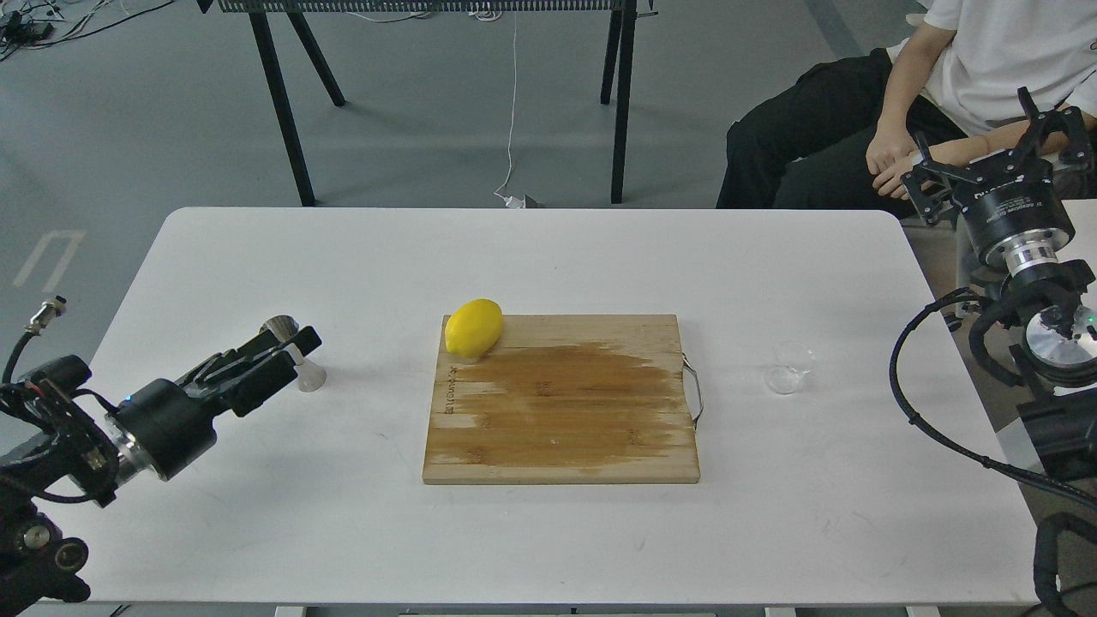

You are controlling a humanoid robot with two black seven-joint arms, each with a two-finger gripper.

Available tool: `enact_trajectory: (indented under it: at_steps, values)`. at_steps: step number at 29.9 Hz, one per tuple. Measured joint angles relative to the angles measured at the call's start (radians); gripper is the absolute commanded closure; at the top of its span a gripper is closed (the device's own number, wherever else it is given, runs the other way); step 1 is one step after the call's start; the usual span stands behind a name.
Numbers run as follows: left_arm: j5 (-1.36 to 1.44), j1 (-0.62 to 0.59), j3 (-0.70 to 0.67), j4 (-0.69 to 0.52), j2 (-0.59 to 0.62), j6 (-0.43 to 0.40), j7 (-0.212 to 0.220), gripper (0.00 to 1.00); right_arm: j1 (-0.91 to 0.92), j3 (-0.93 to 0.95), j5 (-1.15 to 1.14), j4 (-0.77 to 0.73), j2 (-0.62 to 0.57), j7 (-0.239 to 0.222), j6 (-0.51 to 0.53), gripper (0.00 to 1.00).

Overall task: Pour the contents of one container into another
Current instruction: 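Grasp the metal jigger with the left gripper and lift it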

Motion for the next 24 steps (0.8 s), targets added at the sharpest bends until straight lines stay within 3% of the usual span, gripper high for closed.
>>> enact_trajectory:
  at_steps: [5,12,16,24]
  values:
    - [0.259,-0.048,0.042,0.282,-0.142,0.14,0.006,0.08,-0.007,-0.001,0.0,0.0,0.0,0.017,0.003,0.0]
    - [0.379,-0.189,0.047,0.677,-0.356,0.214,0.017,0.08,-0.015,-0.016,0.0,0.001,0.001,0.019,0.005,0.0]
    - [0.381,-0.251,0.058,0.766,-0.406,0.216,0.018,0.13,-0.015,-0.016,-0.001,0.001,0.0,0.019,0.005,0.0]
    - [0.374,-0.303,0.065,0.828,-0.459,0.217,0.025,0.33,-0.016,-0.015,-0.001,0.001,-0.001,0.018,0.005,0.0]
